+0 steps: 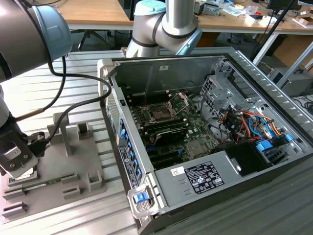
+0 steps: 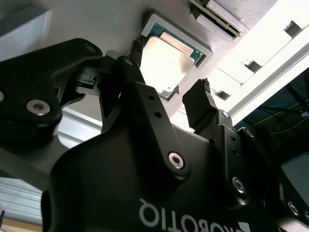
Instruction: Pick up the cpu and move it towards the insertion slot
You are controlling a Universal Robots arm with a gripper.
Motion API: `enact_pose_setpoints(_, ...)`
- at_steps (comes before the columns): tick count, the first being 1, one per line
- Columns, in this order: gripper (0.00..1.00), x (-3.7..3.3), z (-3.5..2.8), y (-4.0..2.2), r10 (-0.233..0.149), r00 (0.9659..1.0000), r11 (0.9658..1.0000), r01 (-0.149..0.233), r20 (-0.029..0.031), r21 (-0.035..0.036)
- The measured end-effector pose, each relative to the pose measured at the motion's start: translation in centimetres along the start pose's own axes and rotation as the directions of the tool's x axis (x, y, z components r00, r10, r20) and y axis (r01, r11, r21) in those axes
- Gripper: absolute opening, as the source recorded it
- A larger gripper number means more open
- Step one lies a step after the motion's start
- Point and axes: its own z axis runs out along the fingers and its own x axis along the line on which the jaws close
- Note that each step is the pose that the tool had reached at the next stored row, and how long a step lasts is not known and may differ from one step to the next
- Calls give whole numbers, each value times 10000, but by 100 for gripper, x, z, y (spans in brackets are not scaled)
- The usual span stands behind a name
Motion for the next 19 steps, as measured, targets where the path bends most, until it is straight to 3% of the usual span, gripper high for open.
enact_pose_setpoints(19,62,0,42,-1,0,10000,10000,0,0,0)
